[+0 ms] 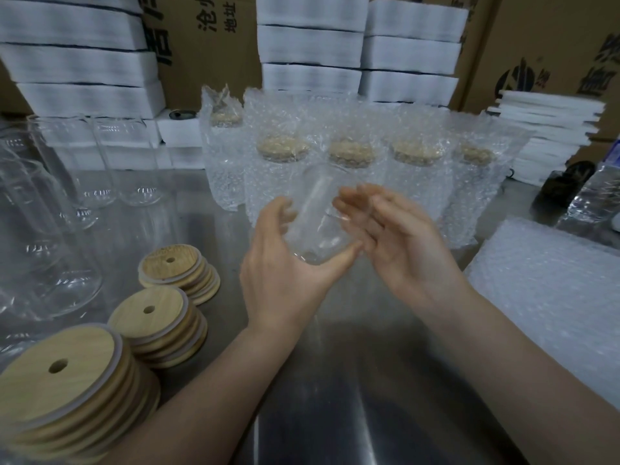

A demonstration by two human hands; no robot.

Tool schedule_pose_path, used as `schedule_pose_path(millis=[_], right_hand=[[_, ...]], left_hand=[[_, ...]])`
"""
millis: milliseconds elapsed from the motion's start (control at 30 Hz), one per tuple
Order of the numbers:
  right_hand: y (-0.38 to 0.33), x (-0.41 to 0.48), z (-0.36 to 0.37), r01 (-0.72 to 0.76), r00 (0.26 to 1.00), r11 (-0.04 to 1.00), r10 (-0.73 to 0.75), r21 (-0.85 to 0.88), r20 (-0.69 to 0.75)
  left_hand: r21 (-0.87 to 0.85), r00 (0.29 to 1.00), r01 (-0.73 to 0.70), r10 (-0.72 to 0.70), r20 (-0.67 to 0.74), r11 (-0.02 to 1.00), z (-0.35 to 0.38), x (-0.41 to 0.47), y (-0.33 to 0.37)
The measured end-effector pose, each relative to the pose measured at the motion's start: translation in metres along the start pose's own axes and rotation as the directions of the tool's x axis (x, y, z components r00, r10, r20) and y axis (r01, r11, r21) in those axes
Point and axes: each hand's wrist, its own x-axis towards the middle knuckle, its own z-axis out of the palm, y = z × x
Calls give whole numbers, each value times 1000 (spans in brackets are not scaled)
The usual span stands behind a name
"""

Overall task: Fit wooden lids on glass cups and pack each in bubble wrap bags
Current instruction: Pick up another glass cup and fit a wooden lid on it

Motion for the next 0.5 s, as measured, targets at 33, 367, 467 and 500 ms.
schedule_pose_path(millis=[33,367,467,500], right_hand=[[3,-1,1,21,999,1000,-20,-20,33],[27,-12,3,305,936,692,-91,-654,340],[27,-12,1,410,898,551,-105,-727,426],[27,-12,1,444,885,517,-128,-732,447]], left_hand=[[-100,996,82,-86,-32,992,0,1,1],[-806,667,546,-700,253,229,-6,16,5],[-804,577,595,-690,437,-12,-6,17,3],[-799,566,598,-675,474,-60,-6,16,3]])
